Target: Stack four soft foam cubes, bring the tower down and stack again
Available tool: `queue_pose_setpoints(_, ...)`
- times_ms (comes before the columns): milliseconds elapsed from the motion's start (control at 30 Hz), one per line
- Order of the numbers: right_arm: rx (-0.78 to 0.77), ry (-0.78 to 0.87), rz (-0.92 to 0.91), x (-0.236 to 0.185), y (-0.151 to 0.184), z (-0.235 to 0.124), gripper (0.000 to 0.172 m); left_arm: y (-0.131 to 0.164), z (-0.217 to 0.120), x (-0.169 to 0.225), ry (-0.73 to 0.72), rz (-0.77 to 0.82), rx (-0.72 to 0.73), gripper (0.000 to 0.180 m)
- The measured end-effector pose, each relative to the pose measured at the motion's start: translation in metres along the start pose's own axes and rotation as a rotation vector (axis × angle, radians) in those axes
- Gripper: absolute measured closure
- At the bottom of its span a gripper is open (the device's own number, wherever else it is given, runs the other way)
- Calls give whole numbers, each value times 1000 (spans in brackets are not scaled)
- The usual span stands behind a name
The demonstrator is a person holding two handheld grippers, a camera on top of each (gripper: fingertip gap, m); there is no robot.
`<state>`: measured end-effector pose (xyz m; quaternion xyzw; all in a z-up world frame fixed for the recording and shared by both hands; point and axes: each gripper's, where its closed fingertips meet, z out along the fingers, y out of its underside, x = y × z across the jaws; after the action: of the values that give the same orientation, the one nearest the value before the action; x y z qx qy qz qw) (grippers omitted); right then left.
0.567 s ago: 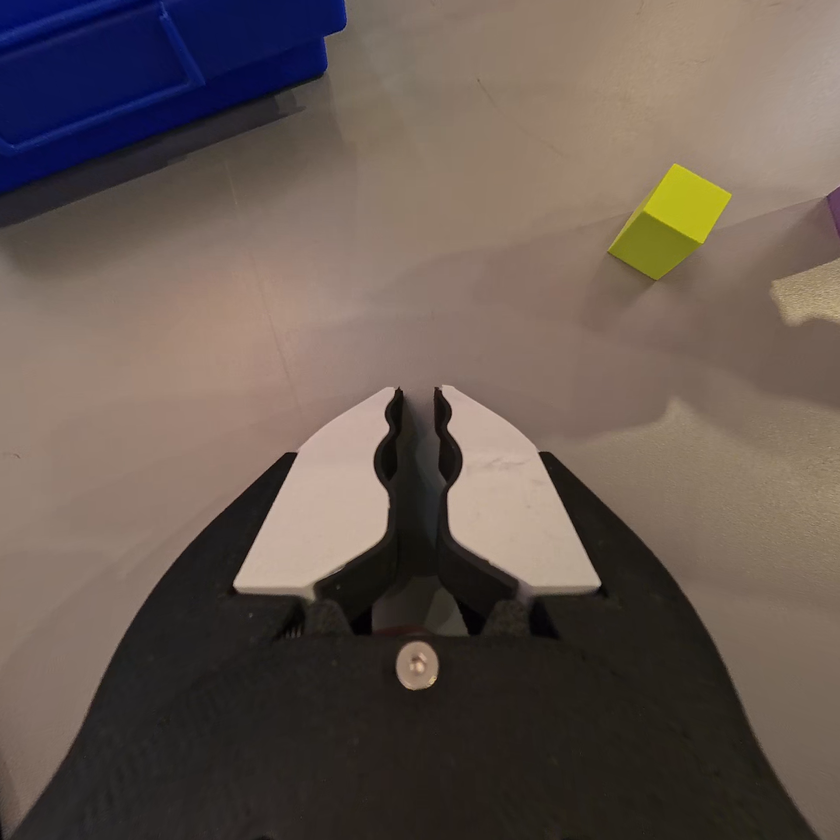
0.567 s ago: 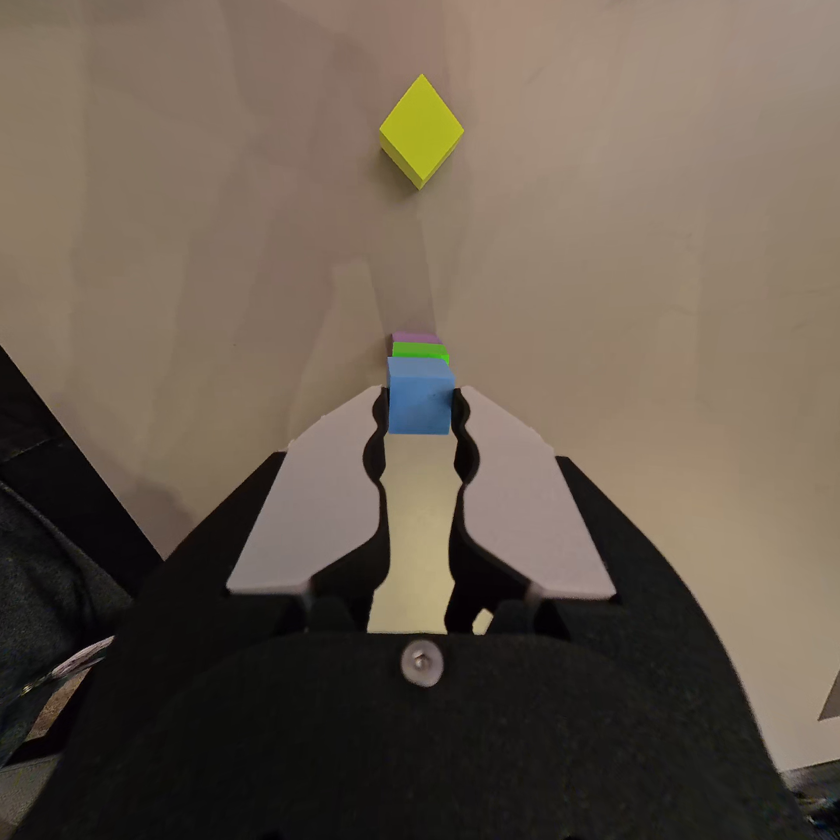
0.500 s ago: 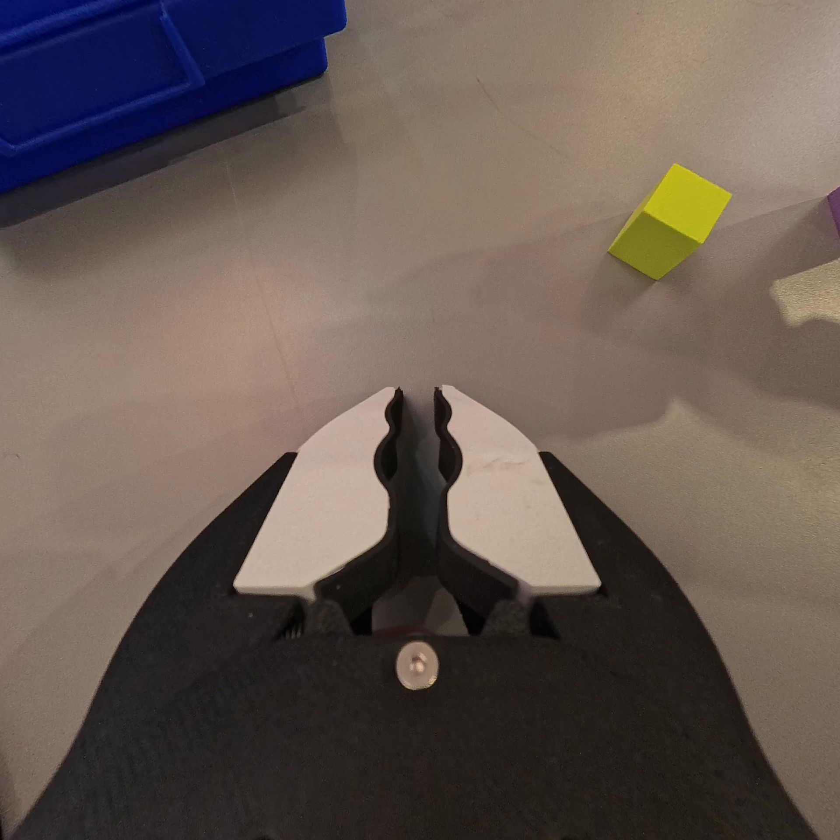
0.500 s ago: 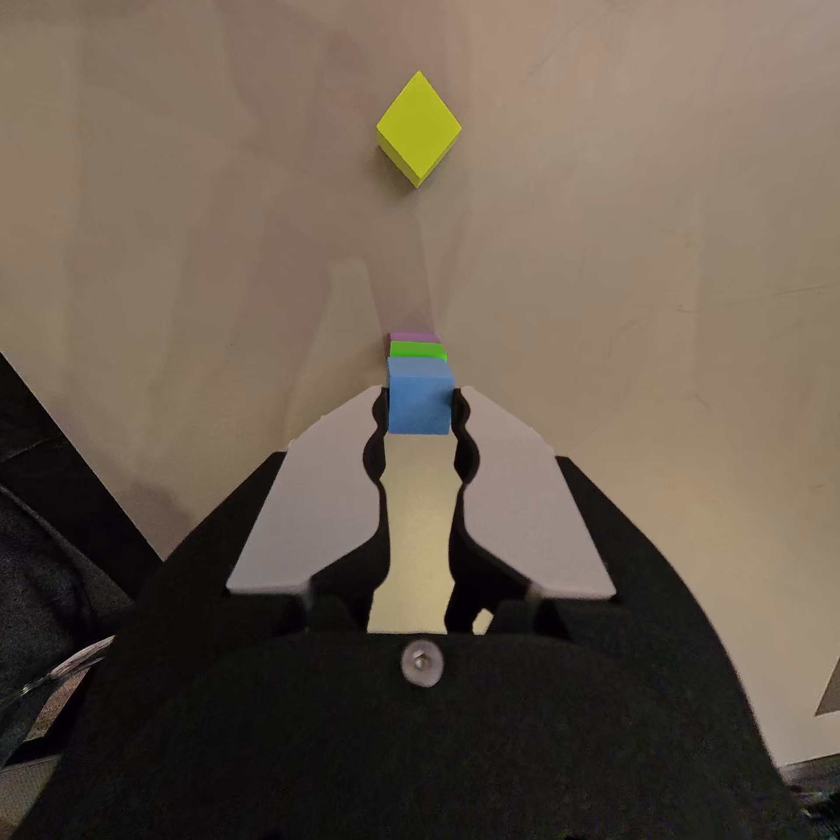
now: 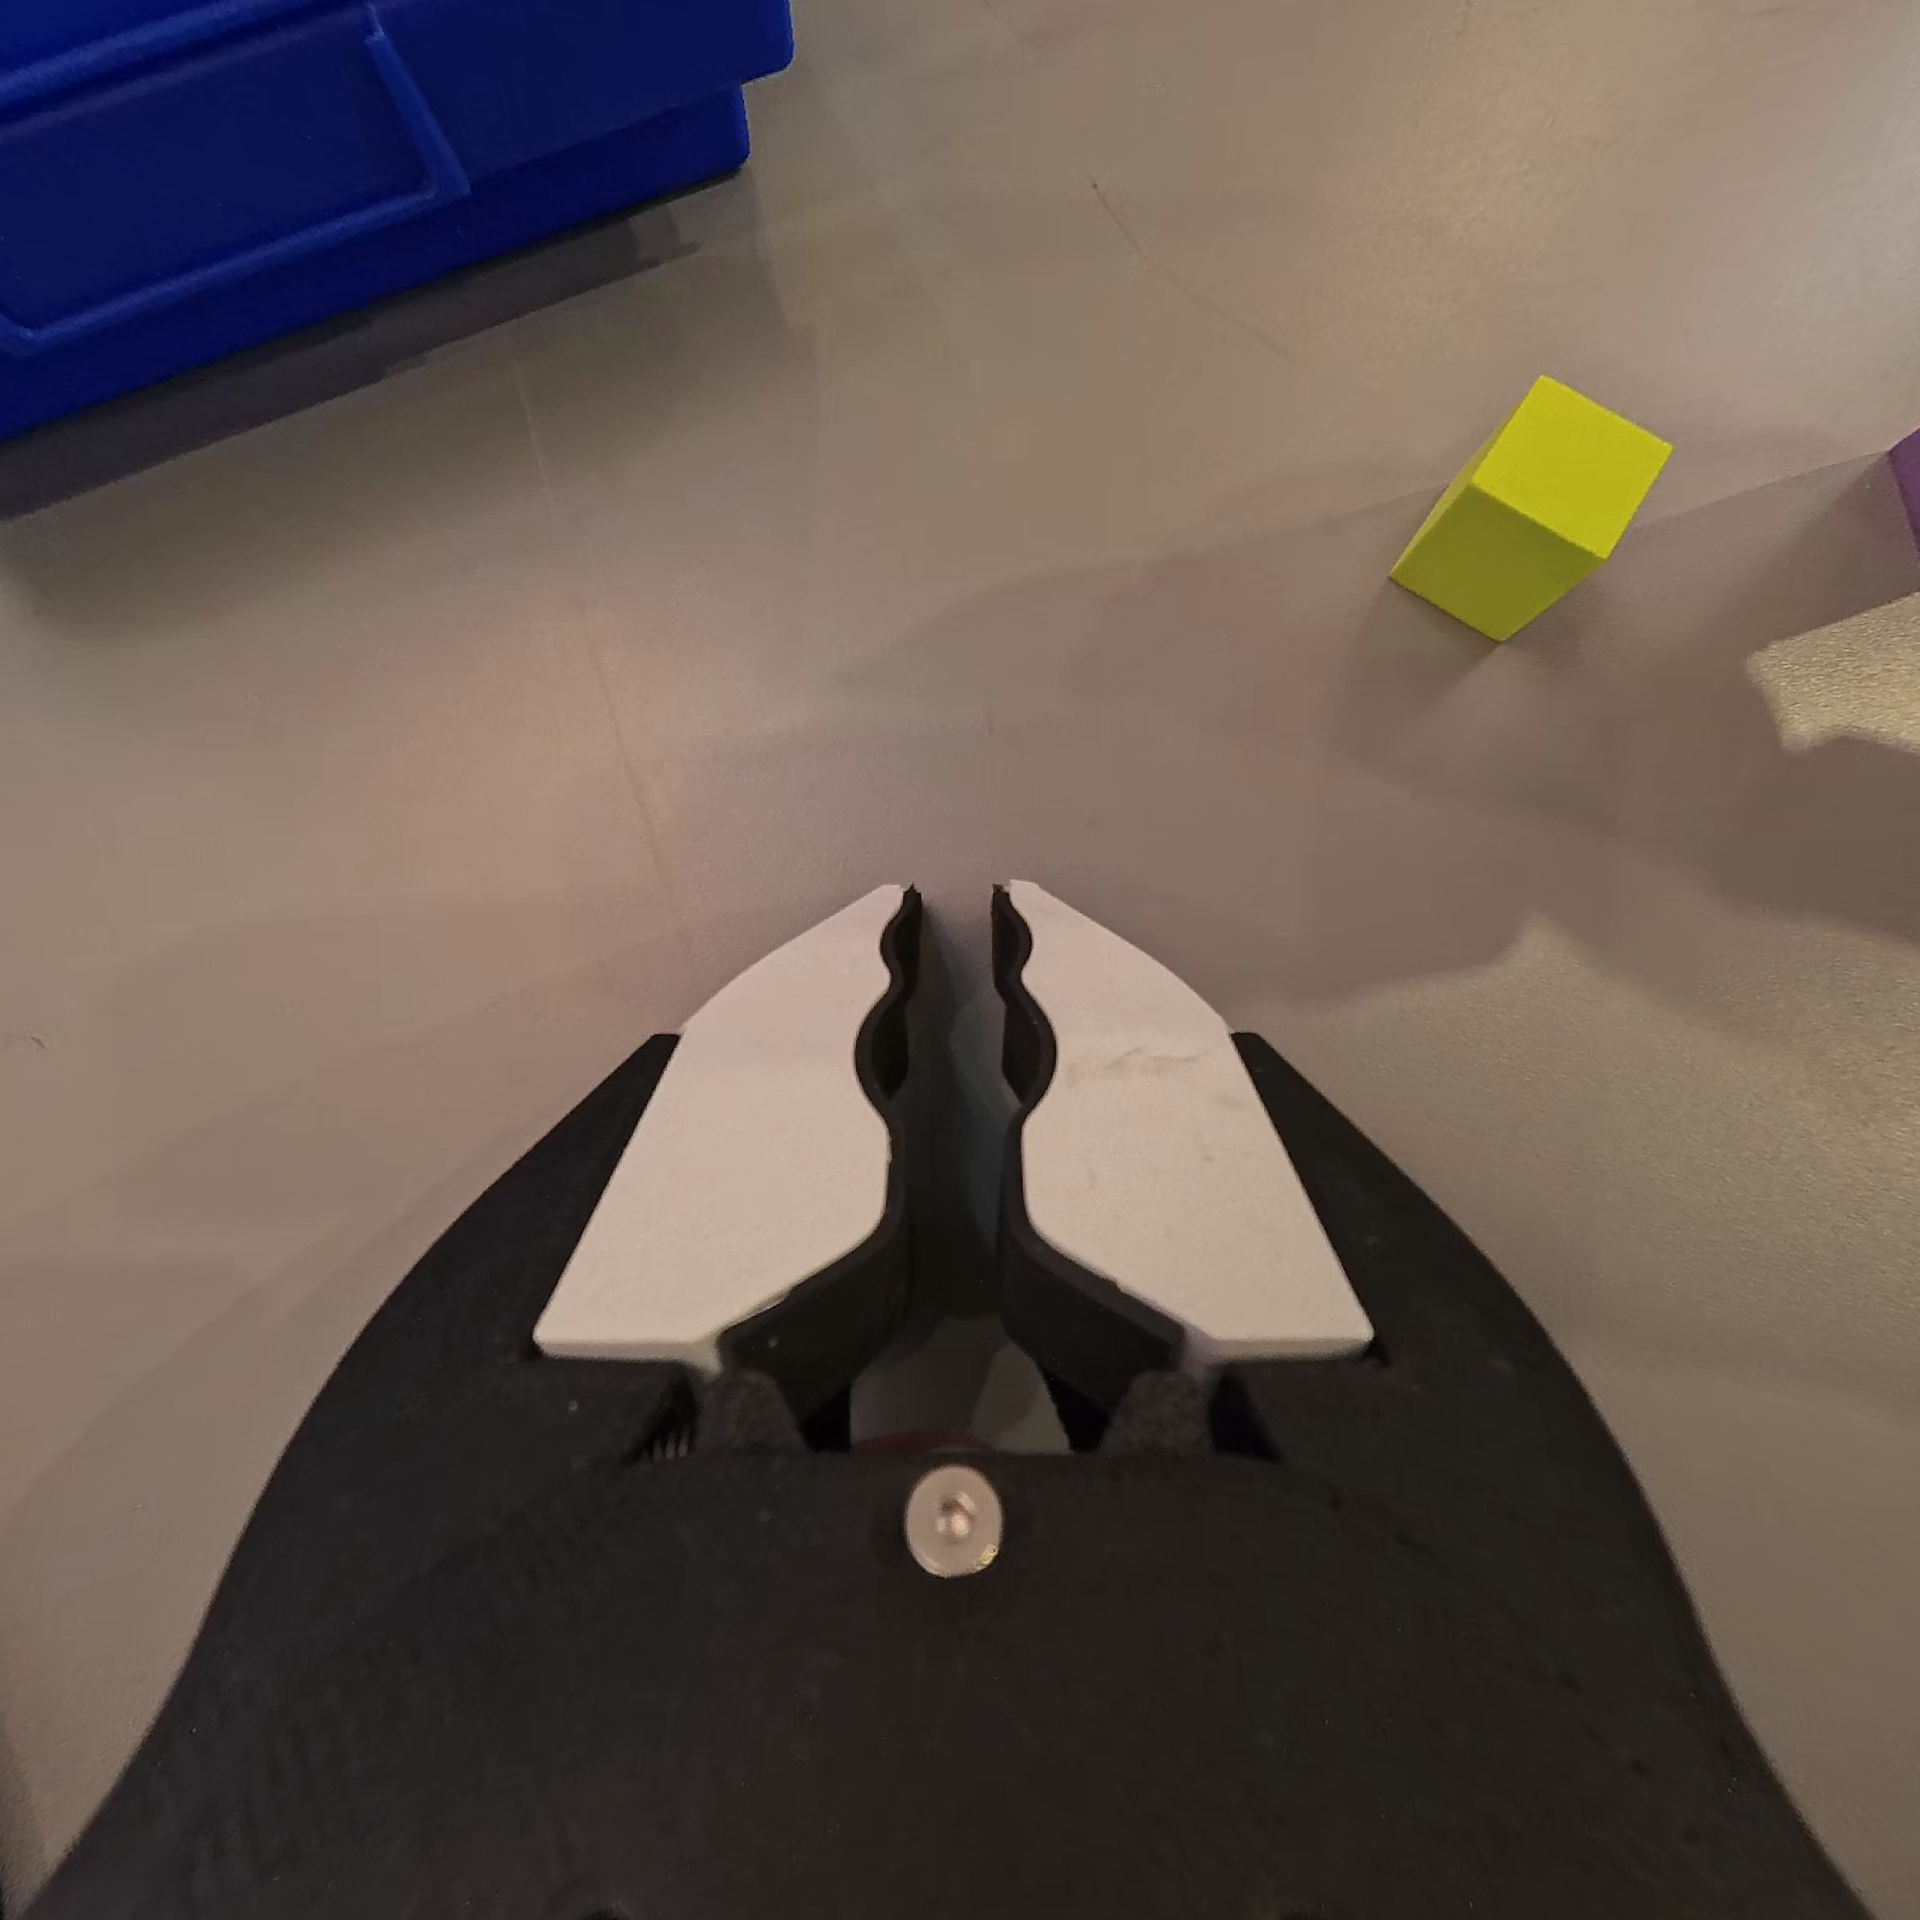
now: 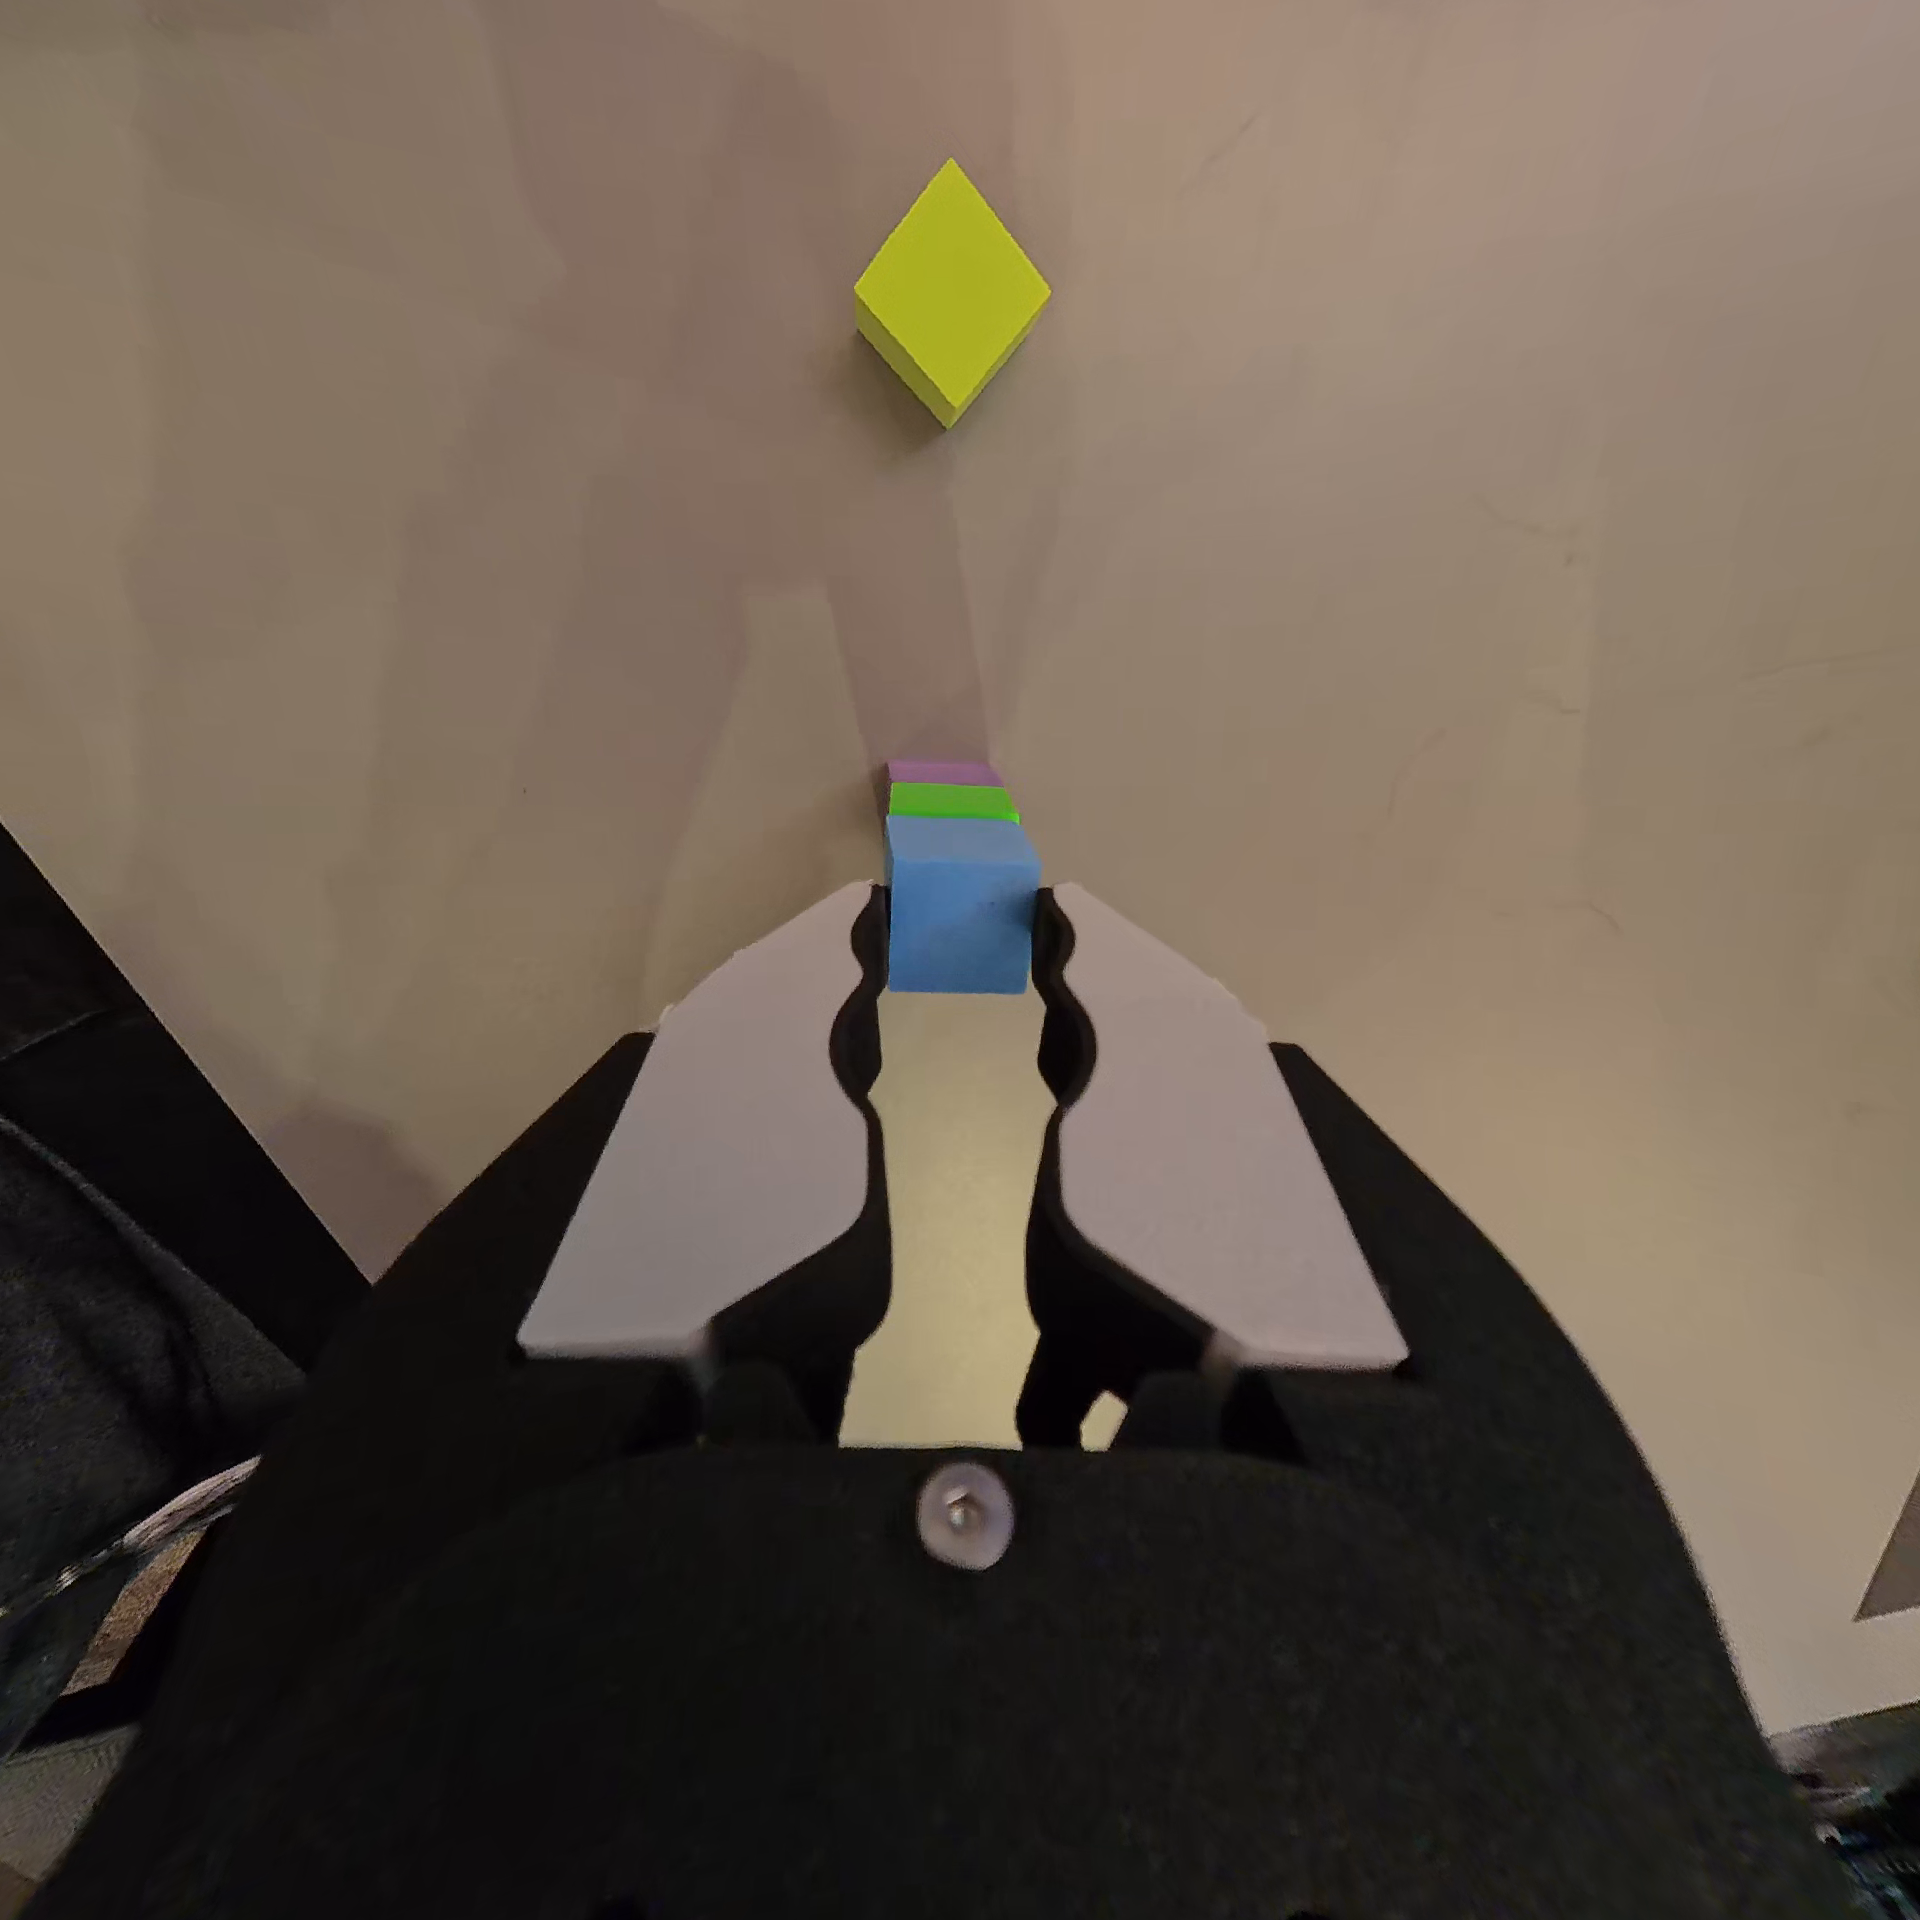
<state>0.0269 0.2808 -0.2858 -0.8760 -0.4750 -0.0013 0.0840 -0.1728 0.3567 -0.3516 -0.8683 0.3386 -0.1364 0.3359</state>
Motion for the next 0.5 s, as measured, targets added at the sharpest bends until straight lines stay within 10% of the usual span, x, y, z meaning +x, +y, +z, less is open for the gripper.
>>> queue_pose_setpoints(33,-3,3,-1,0,1,1,146,0,0,0,0,0,0,168)
queue_pose_setpoints(500,-1,5,2,0,-1,2,146,0,0,0,-1,1,0,168)
